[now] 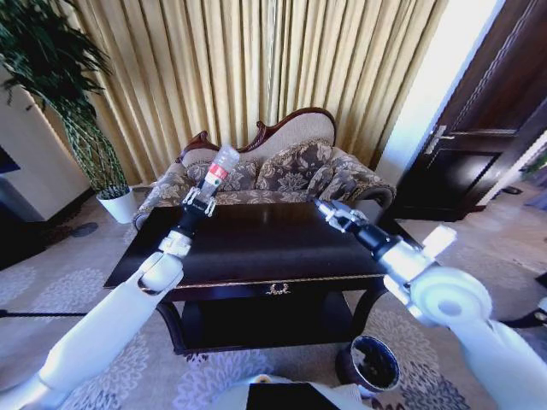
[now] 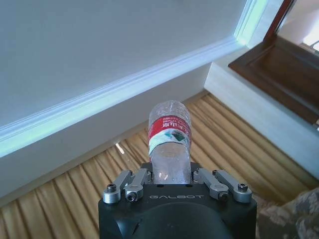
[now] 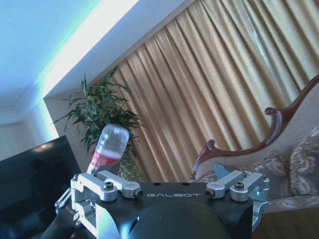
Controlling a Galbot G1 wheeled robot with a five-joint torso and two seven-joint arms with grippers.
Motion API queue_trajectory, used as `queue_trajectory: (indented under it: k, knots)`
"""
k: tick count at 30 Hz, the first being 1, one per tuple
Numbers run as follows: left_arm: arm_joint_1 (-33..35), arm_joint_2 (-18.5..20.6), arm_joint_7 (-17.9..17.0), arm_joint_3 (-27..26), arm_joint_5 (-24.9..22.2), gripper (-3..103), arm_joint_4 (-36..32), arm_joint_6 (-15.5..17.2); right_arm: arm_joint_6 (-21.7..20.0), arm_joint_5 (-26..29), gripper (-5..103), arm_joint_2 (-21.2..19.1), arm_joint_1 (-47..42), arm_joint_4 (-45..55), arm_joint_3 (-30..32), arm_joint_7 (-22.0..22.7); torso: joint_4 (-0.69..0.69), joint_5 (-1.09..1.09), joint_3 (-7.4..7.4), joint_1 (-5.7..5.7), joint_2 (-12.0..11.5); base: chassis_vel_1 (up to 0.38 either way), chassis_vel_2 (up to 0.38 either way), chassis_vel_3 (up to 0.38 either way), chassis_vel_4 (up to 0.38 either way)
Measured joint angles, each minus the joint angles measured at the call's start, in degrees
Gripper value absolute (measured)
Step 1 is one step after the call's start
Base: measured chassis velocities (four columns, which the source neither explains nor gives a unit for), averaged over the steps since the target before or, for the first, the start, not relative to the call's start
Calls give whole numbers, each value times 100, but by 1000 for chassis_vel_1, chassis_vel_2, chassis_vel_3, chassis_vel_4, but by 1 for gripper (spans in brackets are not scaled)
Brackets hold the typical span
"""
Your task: Move to the front of the table and place the trash on the table into the trash bin.
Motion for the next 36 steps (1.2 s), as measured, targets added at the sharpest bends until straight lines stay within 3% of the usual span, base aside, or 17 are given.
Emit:
queue_trajectory:
  k: [4,11,21,36]
  knots:
    - [-480,-92,0,473,-198,31,-122,194,-2,-9,100,0,368,-146,-353,0,-1,0,0,0,0,0,0,0,0]
    - [-1046,-214,-49,1470,-807,31,-623,874,-2,-33,100,45,1086,-330,-756,7,0,-2,0,0,0,0,0,0,0]
    - [-1499,-332,-78,2177,-1107,31,-869,1242,2,-80,100,251,1287,-240,-937,16,-1,-2,-1,0,1,0,0,0,0]
    - [-1782,-190,-133,2678,-1294,31,-1131,1321,-85,-189,100,384,1733,-298,-1499,42,0,-3,-1,-1,1,0,0,0,0]
